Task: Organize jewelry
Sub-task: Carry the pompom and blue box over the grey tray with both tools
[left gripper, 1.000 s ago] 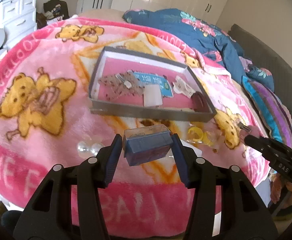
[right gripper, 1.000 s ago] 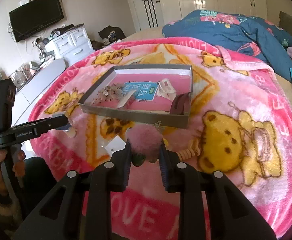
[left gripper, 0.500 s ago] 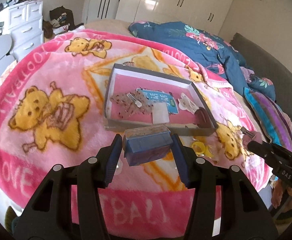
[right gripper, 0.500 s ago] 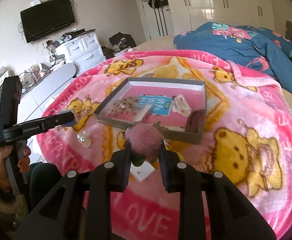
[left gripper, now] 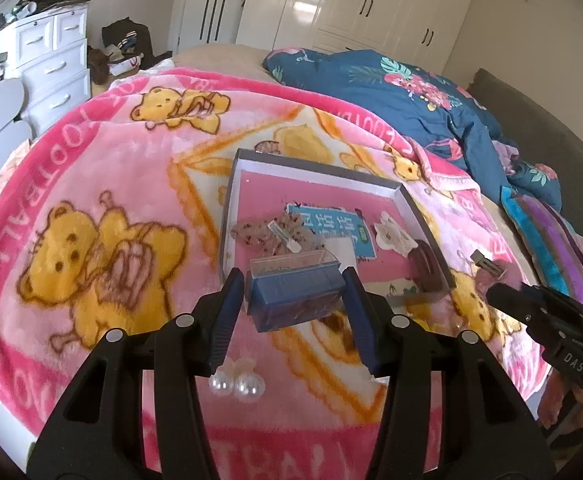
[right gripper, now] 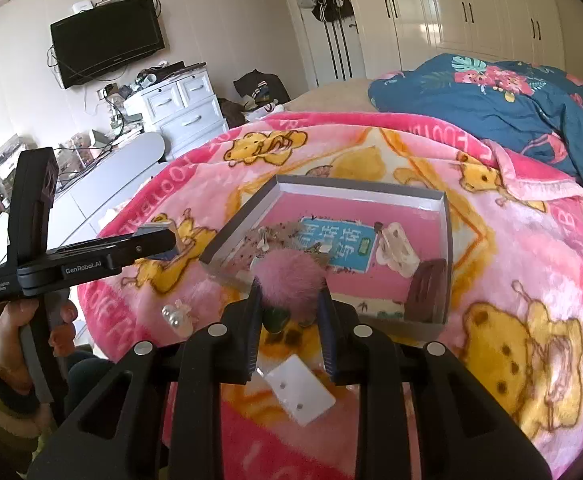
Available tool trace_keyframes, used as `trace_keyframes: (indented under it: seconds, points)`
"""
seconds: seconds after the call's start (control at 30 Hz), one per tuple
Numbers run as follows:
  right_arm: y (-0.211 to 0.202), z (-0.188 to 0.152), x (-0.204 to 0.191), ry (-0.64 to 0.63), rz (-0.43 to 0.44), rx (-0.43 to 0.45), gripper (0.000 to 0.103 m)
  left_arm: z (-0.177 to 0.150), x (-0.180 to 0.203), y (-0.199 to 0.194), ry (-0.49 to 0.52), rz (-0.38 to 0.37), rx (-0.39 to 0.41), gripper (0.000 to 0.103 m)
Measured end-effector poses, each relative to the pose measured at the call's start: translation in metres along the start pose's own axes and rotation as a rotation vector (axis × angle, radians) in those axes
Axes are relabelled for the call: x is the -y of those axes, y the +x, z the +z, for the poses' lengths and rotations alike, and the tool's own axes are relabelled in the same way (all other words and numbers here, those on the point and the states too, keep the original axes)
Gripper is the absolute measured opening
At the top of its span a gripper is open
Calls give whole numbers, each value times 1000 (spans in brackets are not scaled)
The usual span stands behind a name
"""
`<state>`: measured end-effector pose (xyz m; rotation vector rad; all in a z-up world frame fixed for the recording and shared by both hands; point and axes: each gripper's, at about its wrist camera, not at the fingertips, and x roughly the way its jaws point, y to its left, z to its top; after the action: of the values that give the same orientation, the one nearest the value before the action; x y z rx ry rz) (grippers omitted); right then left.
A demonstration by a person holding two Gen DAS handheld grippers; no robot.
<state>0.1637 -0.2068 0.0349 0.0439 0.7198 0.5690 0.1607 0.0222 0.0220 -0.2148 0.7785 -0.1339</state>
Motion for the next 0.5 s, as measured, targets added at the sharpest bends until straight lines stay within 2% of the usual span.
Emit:
trace_keyframes:
  seconds: [0.5]
  points:
    - [28, 21, 36, 46, -80, 8, 24, 31, 19, 48, 27, -38, -25, 42]
